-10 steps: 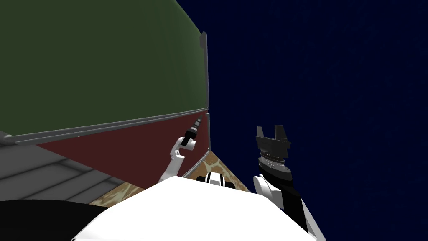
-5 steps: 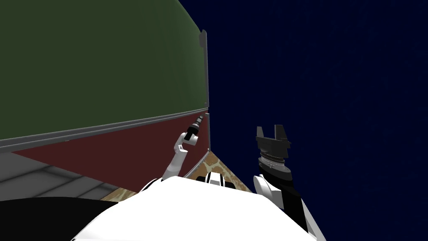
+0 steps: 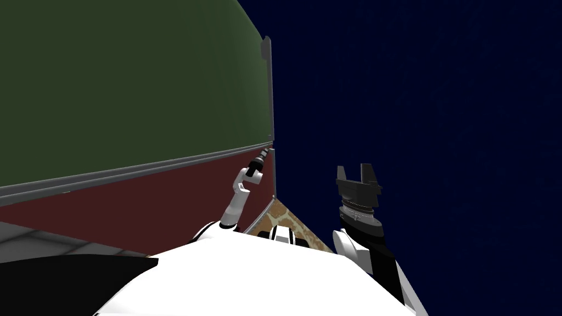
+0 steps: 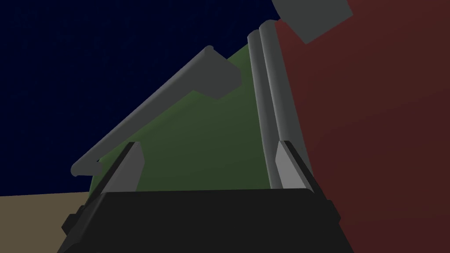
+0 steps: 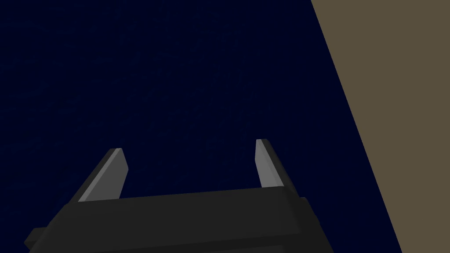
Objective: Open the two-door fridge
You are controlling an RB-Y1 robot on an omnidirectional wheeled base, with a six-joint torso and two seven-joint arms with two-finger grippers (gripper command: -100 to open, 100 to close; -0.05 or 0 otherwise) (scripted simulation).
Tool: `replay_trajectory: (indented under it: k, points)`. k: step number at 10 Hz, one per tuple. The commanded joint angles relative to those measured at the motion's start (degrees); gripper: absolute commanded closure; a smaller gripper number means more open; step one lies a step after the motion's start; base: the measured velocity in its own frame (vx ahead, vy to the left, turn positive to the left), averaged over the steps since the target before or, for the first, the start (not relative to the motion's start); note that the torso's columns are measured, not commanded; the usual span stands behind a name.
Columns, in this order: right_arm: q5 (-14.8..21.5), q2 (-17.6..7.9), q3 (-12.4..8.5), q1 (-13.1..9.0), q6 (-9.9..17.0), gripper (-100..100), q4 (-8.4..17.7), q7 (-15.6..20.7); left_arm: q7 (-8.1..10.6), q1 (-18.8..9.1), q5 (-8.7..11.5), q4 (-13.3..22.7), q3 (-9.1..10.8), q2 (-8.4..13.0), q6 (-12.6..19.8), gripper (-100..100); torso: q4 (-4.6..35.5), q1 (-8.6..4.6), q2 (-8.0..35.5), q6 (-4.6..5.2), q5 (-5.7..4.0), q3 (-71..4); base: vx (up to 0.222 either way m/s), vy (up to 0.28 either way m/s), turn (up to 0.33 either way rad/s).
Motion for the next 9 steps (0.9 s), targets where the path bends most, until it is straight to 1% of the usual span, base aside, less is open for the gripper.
replay_trajectory:
  k: [1,2,3,4,5,6,7,8,9]
  points:
    - [0.0,0.0,0.0,0.0,0.0,0,0.0,0.0,-1.01,-4.1,-0.8,2.0,0.11,-0.1,4.0,-100,0.0,-0.02,0.0,-0.02,0.0,0.0,0.011,0.053,-0.065]
    - [0.0,0.0,0.0,0.0,0.0,0,0.0,0.0,-1.01,-4.6,-0.8,2.0,0.11,-0.1,4.0,-100,0.0,0.03,0.0,-0.01,0.01,0.0,0.007,0.042,-0.046]
    - [0.0,0.0,0.0,0.0,0.0,0,0.0,0.0,-1.63,-6.8,-1.3,3.4,0.19,-0.3,6.5,-100,0.0,-0.02,0.0,-0.02,0.0,0.0,0.017,0.049,-0.077]
    - [0.0,0.0,0.0,0.0,0.0,0,0.0,0.0,-1.63,-7.5,-1.3,3.4,0.19,-0.3,6.6,-100,0.0,0.01,0.0,0.0,0.0,0.0,0.017,0.045,-0.038]
    - [0.0,0.0,0.0,0.0,0.0,0,0.0,0.0,-2.25,-9.8,-1.9,4.8,0.27,-0.4,9.2,-100,0.0,-0.01,0.0,-0.03,0.0,0.0,0.019,0.045,-0.066]
    - [0.0,0.0,0.0,0.0,0.0,0,0.0,0.0,-2.25,-10.4,-1.9,4.8,0.27,-0.4,9.2,-100,0.0,-0.01,0.0,0.0,0.0,0.0,0.009,0.038,-0.038]
    - [0.0,0.0,0.0,0.0,0.0,0,0.0,0.0,-2.86,-12.7,-2.4,6.3,0.35,-0.5,11.6,-100,0.0,-0.03,0.0,-0.02,0.0,0.0,0.007,0.047,-0.092]
    - [0.0,0.0,0.0,0.0,0.0,0,0.0,0.0,-2.86,-13.3,-2.4,6.3,0.35,-0.5,11.8,-100,0.0,0.01,0.0,0.0,0.0,0.0,0.007,0.044,-0.04]
    - [0.0,0.0,0.0,0.0,0.0,0,0.0,0.0,-3.46,-15.6,-2.9,7.8,0.43,-0.6,14.0,-100,0.0,0.01,0.0,-0.03,0.01,0.0,0.009,0.047,-0.046]
